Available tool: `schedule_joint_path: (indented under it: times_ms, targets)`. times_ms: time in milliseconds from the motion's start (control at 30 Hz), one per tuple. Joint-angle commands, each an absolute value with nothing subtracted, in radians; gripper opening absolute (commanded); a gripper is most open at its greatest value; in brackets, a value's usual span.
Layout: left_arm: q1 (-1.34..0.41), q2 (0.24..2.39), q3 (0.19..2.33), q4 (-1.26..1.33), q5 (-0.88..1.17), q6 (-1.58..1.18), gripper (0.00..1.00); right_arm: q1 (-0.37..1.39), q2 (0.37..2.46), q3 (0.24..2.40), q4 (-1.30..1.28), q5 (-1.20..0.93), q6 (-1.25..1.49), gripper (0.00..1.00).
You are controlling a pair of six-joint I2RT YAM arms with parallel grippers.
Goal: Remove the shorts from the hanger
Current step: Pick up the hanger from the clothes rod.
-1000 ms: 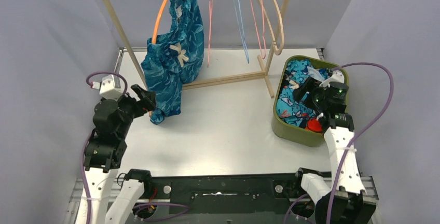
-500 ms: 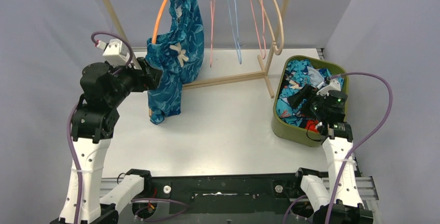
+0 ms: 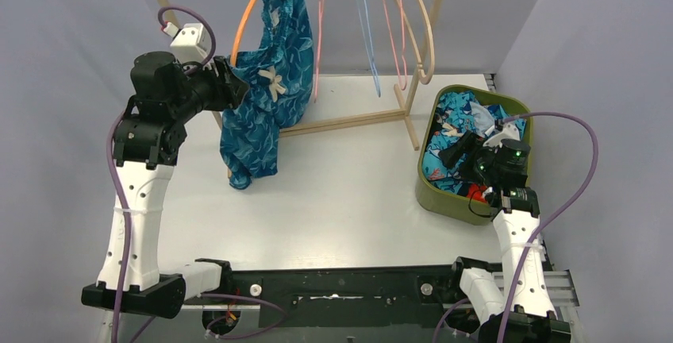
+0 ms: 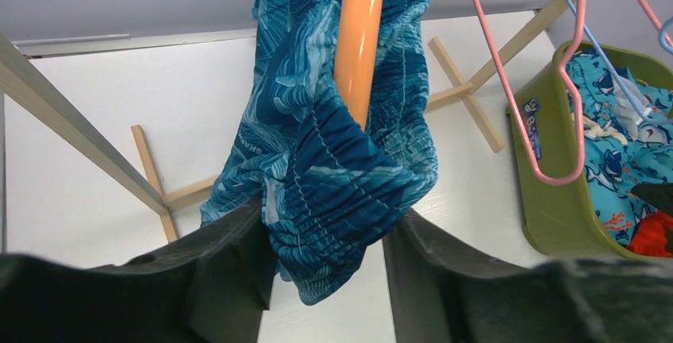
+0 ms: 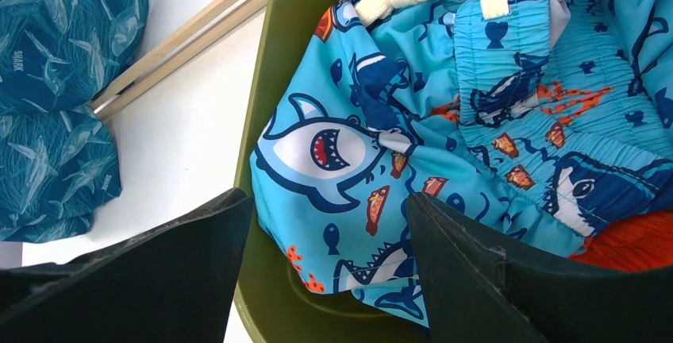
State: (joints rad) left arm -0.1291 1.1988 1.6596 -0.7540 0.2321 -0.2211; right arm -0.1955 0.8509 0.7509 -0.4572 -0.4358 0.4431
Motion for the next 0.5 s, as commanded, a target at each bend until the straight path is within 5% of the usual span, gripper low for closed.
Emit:
schedule_joint_path:
  times_ms: [0, 167, 267, 467]
  targets:
    - [-0.127, 1.237, 1.767, -0.743, 0.215, -0.147, 0.42, -0.194, 0.843, 0.752, -0.449, -0.453, 0.449, 0.73]
    - [-0.128, 1.291, 1.832, -0.770, 0.233, -0.119, 0.37, -0.193, 0.841, 0.750, -0.456, -0.454, 0.451, 0.73]
    - [-0.128, 1.296, 1.844, -0.772, 0.237, -0.112, 0.65, -0.193, 0.839, 0.747, -0.462, -0.453, 0.446, 0.73]
    - [-0.128, 1.273, 1.835, -0.805, 0.194, -0.097, 0.75, -0.194, 0.840, 0.740, -0.470, -0.453, 0.442, 0.73]
